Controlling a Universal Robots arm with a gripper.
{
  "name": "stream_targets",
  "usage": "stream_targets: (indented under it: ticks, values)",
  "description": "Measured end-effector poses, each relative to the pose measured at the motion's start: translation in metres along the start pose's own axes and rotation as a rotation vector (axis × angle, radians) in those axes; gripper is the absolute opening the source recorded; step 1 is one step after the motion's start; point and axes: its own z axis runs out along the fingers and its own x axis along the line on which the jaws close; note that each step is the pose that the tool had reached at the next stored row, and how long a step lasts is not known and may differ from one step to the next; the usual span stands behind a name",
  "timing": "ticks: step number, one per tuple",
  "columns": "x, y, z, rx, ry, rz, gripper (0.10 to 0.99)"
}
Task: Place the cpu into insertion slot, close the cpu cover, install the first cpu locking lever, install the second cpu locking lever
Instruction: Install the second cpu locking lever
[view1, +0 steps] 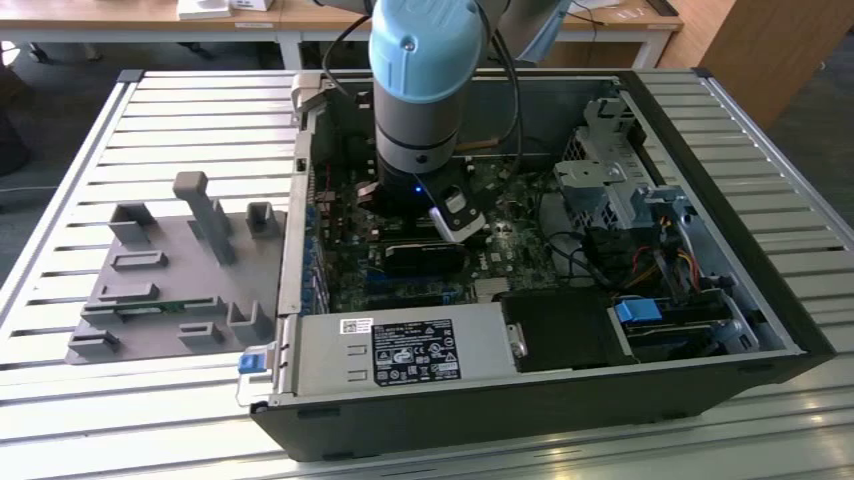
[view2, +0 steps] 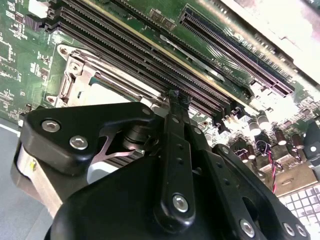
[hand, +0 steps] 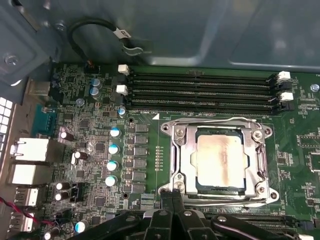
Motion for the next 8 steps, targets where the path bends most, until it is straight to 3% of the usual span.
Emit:
stream_targets:
  ticks: [8]
  values:
    - [0.0017,-0.0004,0.0016,-0.010,-0.0002,0.000,0.106]
